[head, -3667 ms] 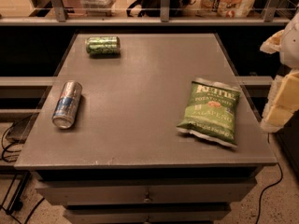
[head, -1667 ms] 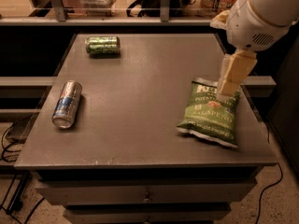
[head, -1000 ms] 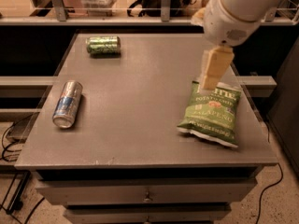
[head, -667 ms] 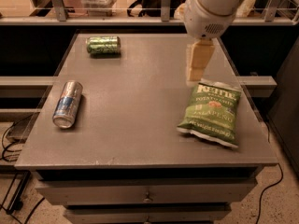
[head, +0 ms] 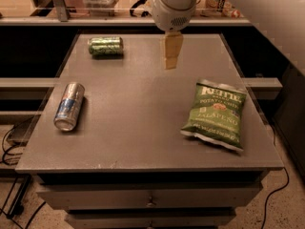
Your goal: Place green can upright
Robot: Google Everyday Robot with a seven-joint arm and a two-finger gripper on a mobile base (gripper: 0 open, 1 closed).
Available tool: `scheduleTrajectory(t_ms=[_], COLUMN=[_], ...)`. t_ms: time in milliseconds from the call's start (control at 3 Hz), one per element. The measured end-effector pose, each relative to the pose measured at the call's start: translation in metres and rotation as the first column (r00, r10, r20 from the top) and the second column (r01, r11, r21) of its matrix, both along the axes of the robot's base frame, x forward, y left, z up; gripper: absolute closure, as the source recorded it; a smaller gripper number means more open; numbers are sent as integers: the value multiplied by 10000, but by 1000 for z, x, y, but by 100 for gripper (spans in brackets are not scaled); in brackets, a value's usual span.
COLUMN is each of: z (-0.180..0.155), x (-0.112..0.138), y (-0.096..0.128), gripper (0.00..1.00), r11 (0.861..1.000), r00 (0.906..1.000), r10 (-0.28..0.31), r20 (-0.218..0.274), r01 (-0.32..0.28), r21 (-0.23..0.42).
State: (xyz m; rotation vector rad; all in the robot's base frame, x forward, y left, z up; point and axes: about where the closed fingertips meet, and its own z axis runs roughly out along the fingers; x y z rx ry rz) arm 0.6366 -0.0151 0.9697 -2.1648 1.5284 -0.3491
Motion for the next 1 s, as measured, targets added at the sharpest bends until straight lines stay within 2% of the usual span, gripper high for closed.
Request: scheduleTrajectory(t_ms=[333,667,1000], z=[2,2,-11], x=[30,30,39], y=[46,46,63], gripper=[0,0,0], r11=[9951,9951,9933], r00=[9946,9946,9934], r10=[965,966,1138], r20=[371,371,114], r01=[-972,-973,-1135], r21=[172,172,-217])
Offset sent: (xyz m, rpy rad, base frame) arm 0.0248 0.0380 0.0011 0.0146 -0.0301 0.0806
